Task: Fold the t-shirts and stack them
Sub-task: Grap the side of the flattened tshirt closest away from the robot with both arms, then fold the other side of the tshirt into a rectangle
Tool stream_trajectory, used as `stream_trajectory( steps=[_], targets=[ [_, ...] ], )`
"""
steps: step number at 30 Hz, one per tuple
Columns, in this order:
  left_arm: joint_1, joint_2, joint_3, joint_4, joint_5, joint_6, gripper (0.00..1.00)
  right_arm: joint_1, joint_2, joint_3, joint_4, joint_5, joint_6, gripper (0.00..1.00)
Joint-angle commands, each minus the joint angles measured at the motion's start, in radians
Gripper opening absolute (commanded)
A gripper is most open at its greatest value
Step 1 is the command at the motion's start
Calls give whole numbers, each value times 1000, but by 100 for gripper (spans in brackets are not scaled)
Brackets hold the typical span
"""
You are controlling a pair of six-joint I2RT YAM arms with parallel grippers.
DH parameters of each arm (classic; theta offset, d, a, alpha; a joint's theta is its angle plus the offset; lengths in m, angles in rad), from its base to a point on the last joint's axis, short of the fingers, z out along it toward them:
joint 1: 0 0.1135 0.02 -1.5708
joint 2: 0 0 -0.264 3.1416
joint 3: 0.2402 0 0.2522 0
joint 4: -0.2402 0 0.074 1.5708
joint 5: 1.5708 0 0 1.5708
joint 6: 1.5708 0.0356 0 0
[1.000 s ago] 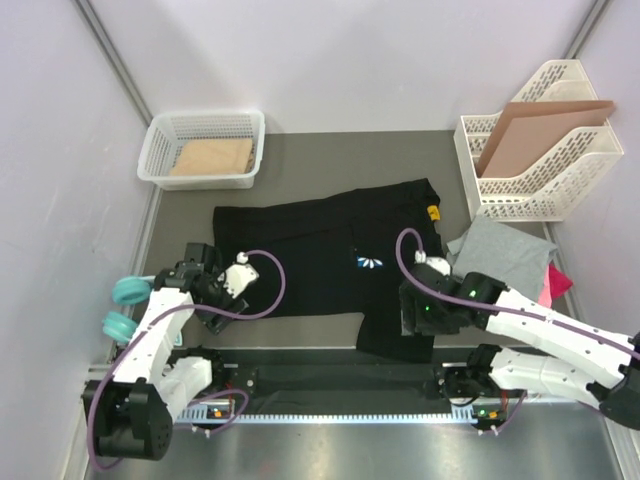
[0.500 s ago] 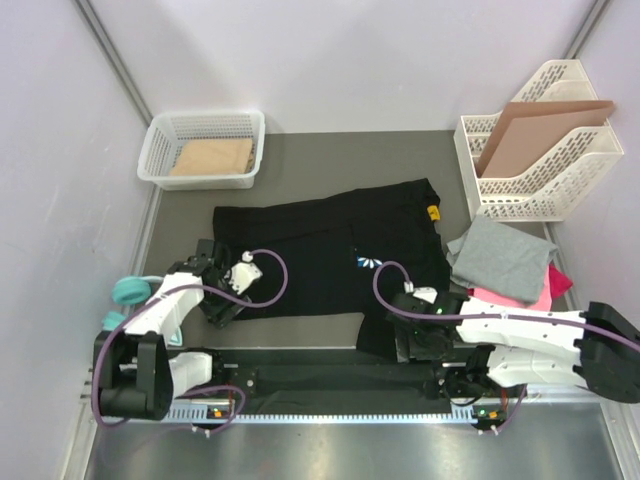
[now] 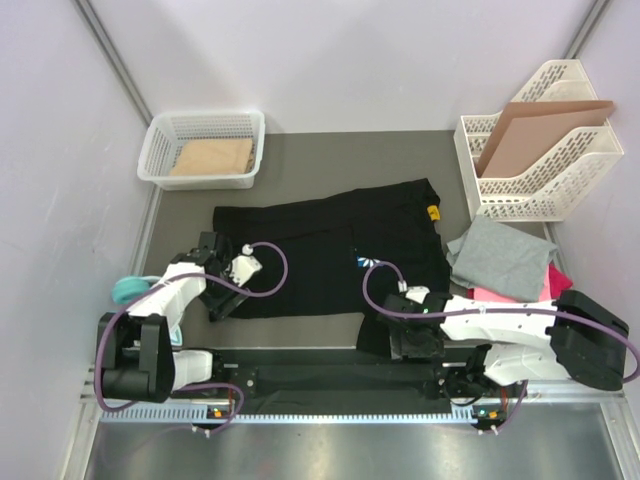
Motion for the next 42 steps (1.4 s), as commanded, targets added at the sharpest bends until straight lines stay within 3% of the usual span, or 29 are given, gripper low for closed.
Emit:
stream_trajectory(
  steps=[1, 6, 8, 9, 10, 13, 21, 34, 42],
  targets=[
    [-3, 21, 13, 111, 2, -14, 76, 13, 20, 0, 39, 77, 29, 62],
    [-3, 37, 13, 140, 2, -20, 66, 13, 47, 36, 45, 113, 23, 47],
    [-3, 38, 22, 140, 0, -21, 56, 13, 41, 49, 39, 139, 29, 23],
    [-3, 37, 23, 140, 2, -20, 40, 15, 34, 62, 31, 146, 35, 10],
    [-3, 31, 26, 139, 2, -20, 32, 13, 19, 69, 19, 163, 38, 0],
    [-3, 20, 51, 126, -1, -23, 0, 13, -27, 113, -36, 198, 32, 0],
    [-3, -43, 135, 18, -6, -23, 0, 33, -159, 280, -292, 226, 44, 0],
    [-3, -143, 184, -102, -16, -3, 8, 131, -251, 328, -437, 114, 106, 0],
    [-3, -206, 142, -164, -3, 2, 27, 157, -265, 406, -527, 125, 127, 0]
  ],
)
